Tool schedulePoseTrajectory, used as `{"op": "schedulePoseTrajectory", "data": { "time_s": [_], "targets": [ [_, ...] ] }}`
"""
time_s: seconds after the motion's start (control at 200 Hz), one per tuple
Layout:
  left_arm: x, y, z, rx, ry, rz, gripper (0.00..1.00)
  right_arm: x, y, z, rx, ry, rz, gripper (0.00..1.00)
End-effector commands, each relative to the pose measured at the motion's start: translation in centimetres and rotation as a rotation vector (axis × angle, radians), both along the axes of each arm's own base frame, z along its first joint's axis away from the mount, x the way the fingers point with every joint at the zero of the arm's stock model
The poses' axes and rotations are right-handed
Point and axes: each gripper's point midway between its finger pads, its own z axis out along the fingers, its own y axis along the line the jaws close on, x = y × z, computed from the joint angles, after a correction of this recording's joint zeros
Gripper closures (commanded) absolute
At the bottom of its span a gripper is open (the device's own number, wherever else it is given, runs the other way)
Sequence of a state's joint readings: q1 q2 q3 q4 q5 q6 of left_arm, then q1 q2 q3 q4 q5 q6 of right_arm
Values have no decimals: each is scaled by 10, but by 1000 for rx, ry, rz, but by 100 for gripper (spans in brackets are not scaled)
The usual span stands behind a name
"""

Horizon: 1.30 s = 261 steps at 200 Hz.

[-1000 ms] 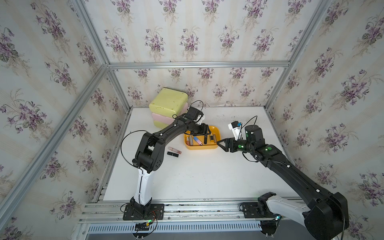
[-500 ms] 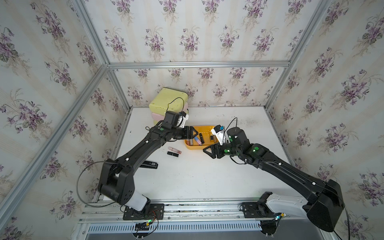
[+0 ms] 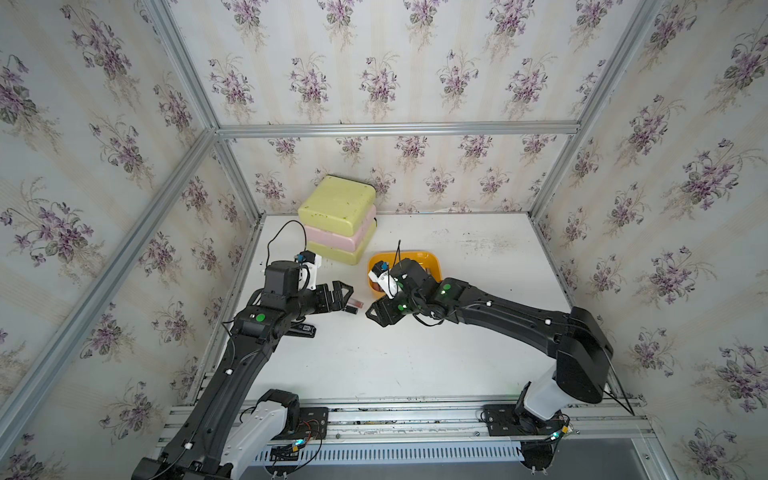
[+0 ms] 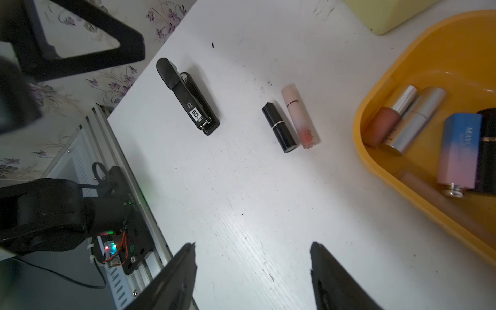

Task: Put the lipstick into the storage box
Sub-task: Pick up the lipstick at the center of the board.

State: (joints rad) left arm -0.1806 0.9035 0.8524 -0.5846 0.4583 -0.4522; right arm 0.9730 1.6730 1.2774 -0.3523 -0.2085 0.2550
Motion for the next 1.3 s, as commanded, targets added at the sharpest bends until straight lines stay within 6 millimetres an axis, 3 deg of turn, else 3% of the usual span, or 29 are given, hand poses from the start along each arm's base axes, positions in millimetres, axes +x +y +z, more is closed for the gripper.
{"op": "schedulePoseTrajectory", "data": {
  "time_s": [0.0, 0.155, 0.28, 0.739, 1.299],
  "targets": [
    [-10, 13, -22, 21, 67, 51, 0, 6, 3, -21, -117, -49, 17, 32],
    [-18, 30, -48, 34, 150, 143, 0, 12, 19, -46, -186, -50, 55, 44],
    [-23, 36, -55, 28, 161, 169, 0, 19, 26, -67, -249, -65, 71, 52],
    [-25, 45, -53, 16, 152, 188, 0, 52, 33, -118, -432, -156, 101, 54],
    [-19, 50, -61, -3, 161, 192, 0, 73, 29, -146, -445, -131, 85, 55]
  ]
}}
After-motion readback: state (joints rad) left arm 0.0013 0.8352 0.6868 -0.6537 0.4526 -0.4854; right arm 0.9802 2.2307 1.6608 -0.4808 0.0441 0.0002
